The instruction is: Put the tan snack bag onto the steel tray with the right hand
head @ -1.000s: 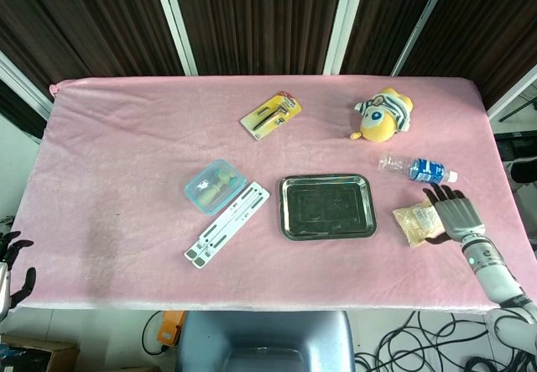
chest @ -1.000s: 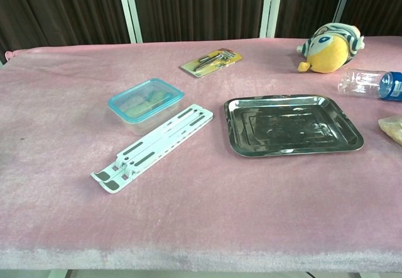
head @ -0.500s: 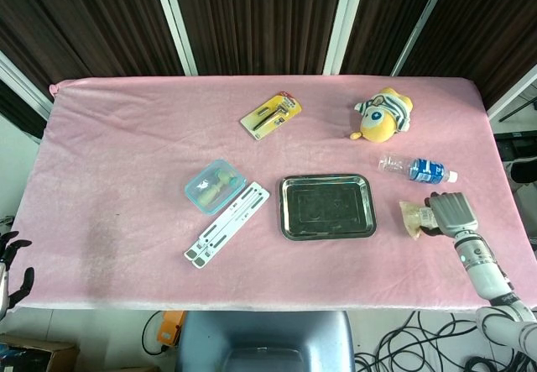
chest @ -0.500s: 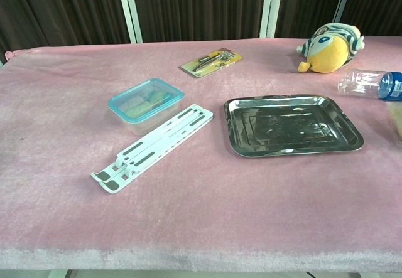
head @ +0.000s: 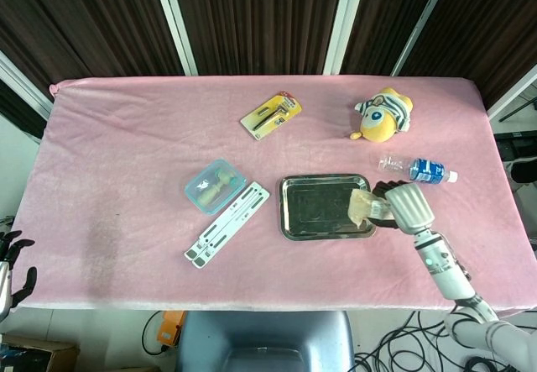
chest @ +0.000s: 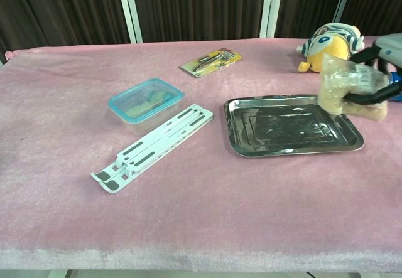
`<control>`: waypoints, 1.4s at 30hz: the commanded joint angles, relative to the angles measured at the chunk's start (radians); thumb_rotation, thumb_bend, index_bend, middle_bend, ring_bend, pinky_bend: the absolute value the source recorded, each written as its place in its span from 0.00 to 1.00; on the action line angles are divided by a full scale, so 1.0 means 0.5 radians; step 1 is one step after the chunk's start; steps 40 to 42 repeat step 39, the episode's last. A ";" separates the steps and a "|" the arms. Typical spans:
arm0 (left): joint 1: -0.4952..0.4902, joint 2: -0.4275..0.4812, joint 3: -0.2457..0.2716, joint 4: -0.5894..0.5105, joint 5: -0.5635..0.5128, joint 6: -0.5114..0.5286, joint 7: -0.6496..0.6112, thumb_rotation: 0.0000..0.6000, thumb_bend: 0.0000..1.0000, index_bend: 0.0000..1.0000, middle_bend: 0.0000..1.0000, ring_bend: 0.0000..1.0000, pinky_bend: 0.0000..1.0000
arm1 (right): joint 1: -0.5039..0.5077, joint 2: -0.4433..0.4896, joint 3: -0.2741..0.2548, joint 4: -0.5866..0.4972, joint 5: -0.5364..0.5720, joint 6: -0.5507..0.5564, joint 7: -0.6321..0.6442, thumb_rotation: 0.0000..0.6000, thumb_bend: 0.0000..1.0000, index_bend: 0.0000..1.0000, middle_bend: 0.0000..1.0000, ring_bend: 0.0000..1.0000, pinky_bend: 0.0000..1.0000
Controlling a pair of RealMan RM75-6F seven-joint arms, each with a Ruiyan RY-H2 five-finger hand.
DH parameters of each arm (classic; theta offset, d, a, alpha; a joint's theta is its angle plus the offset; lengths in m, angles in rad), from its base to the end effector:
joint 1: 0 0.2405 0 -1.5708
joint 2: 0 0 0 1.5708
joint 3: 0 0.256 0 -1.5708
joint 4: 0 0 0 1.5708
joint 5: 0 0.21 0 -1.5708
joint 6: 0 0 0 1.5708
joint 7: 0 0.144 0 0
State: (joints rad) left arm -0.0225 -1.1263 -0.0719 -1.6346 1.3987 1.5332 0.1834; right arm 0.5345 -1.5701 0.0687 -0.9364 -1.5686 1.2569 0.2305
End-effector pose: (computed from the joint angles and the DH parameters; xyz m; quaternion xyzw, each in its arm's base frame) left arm -0.3258 0.1643 0.1694 -0.5664 -0.3645 -0.3221 0.6653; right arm -0.2736 -0.3371 0.0459 0.7064 -0.3029 0.4363 0.4679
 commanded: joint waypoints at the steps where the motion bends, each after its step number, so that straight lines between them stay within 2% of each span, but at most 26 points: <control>1: -0.003 -0.001 0.002 0.002 0.000 -0.007 0.003 1.00 0.44 0.32 0.19 0.13 0.35 | 0.124 -0.136 0.023 0.121 -0.046 -0.091 0.174 1.00 0.78 0.51 0.42 0.34 0.52; 3: -0.008 -0.001 0.005 0.003 0.001 -0.017 0.006 1.00 0.44 0.32 0.19 0.13 0.35 | 0.163 -0.165 0.018 0.153 -0.061 -0.120 0.264 1.00 0.58 0.25 0.21 0.12 0.32; 5: -0.010 0.000 0.006 0.003 0.002 -0.022 0.006 1.00 0.44 0.32 0.19 0.13 0.35 | 0.174 -0.175 0.010 0.162 -0.079 -0.104 0.298 1.00 0.43 0.08 0.07 0.02 0.22; 6: -0.009 0.001 0.005 0.002 0.000 -0.020 0.004 1.00 0.44 0.32 0.19 0.13 0.35 | 0.172 -0.176 0.000 0.161 -0.100 -0.068 0.314 1.00 0.36 0.02 0.03 0.00 0.18; 9: -0.006 0.003 0.001 0.002 -0.004 -0.012 -0.005 1.00 0.44 0.32 0.19 0.13 0.35 | 0.150 -0.147 -0.037 0.133 -0.149 0.011 0.305 1.00 0.23 0.00 0.00 0.00 0.13; 11: -0.004 0.004 0.000 0.001 -0.003 -0.007 -0.009 1.00 0.44 0.32 0.19 0.13 0.35 | 0.128 -0.118 -0.050 0.097 -0.169 0.070 0.301 1.00 0.19 0.00 0.00 0.00 0.12; 16: -0.003 0.004 0.002 0.001 0.001 -0.005 -0.010 1.00 0.44 0.32 0.19 0.13 0.35 | 0.097 -0.061 -0.070 0.030 -0.188 0.129 0.293 1.00 0.19 0.00 0.00 0.00 0.12; 19: -0.006 0.004 0.004 0.001 0.005 -0.010 -0.008 1.00 0.44 0.32 0.19 0.13 0.35 | 0.025 0.053 -0.093 -0.079 -0.187 0.205 0.214 1.00 0.19 0.00 0.00 0.00 0.12; 21: -0.007 0.005 0.006 -0.001 0.003 -0.015 -0.008 1.00 0.44 0.32 0.19 0.13 0.35 | -0.163 0.247 -0.101 -0.276 -0.085 0.325 -0.065 1.00 0.19 0.00 0.00 0.00 0.14; 25: -0.001 0.009 0.007 -0.003 0.022 0.007 -0.023 1.00 0.44 0.32 0.19 0.13 0.35 | -0.383 0.463 -0.090 -0.624 0.124 0.402 -0.537 1.00 0.19 0.00 0.00 0.00 0.16; 27: 0.000 0.009 0.006 0.000 0.030 0.015 -0.034 1.00 0.44 0.32 0.19 0.13 0.35 | -0.480 0.555 -0.112 -0.777 0.213 0.407 -0.613 1.00 0.19 0.00 0.00 0.00 0.17; 30: -0.001 0.006 0.005 0.006 0.029 0.014 -0.034 1.00 0.44 0.32 0.19 0.13 0.35 | -0.567 0.693 -0.152 -0.942 0.289 0.369 -0.597 1.00 0.19 0.00 0.00 0.00 0.19; 33: -0.008 0.000 0.008 0.008 0.041 0.007 -0.027 1.00 0.44 0.32 0.19 0.13 0.35 | -0.603 0.756 -0.132 -0.997 0.355 0.343 -0.575 1.00 0.19 0.00 0.00 0.00 0.19; 42: -0.017 -0.006 0.010 0.011 0.052 0.000 -0.016 1.00 0.44 0.32 0.19 0.13 0.35 | -0.606 0.745 -0.092 -0.991 0.399 0.290 -0.678 1.00 0.19 0.00 0.00 0.00 0.20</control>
